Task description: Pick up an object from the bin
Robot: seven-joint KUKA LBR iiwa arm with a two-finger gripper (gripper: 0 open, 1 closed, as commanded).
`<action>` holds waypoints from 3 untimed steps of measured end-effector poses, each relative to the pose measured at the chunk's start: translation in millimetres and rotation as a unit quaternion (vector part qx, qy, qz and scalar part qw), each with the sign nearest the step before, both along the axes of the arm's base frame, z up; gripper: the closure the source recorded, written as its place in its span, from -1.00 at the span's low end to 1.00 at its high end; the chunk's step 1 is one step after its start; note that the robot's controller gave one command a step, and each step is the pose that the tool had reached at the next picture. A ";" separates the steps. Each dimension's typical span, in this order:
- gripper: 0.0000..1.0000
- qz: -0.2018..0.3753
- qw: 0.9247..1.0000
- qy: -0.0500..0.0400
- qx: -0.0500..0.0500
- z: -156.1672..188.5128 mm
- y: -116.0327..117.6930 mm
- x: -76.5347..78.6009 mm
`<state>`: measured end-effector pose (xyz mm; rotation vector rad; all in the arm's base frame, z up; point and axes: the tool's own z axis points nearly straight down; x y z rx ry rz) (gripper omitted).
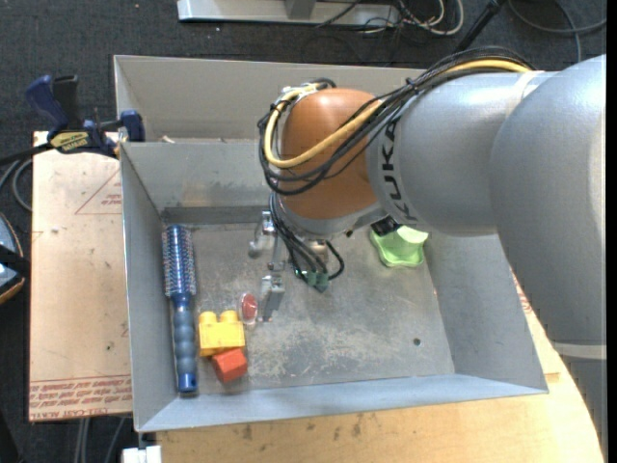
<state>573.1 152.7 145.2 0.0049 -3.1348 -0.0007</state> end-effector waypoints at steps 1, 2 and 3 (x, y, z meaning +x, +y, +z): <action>-1.00 0.056 0.998 -0.002 0.001 -65.0 58.1 -41.9; 1.00 0.051 0.999 -0.003 0.001 -62.9 54.5 -39.6; 1.00 0.064 0.998 -0.009 0.002 79.0 50.4 -14.5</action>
Offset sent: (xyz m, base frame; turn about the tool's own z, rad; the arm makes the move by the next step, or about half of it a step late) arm -0.0396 0.0541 -0.0623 -0.1025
